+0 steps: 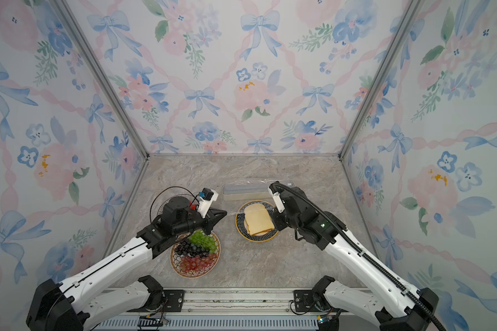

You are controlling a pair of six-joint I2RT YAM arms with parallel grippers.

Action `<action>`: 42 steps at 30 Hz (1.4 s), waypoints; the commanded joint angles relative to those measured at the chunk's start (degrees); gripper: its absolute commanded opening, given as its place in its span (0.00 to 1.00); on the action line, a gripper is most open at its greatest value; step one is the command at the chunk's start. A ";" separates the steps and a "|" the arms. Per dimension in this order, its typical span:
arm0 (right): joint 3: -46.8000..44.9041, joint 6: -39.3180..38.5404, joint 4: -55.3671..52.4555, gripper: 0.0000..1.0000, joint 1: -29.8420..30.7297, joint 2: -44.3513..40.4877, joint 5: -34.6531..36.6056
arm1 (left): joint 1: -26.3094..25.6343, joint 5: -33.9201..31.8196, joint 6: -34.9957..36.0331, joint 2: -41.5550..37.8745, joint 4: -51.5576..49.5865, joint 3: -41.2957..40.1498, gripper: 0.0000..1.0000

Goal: Wrap the plate with plastic wrap
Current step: Cover the plate with plastic wrap.

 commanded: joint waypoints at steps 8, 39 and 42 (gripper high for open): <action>-10.37 20.98 -3.32 0.00 3.47 0.45 0.53 | -2.07 3.91 -9.50 2.04 1.08 -8.65 0.00; -26.35 39.15 6.11 0.00 6.55 6.66 -0.48 | -9.28 0.76 -13.96 17.94 4.89 -10.87 0.00; -27.68 39.07 9.10 0.00 4.70 7.31 -0.48 | -9.25 -0.89 -14.44 21.14 5.40 -8.37 0.00</action>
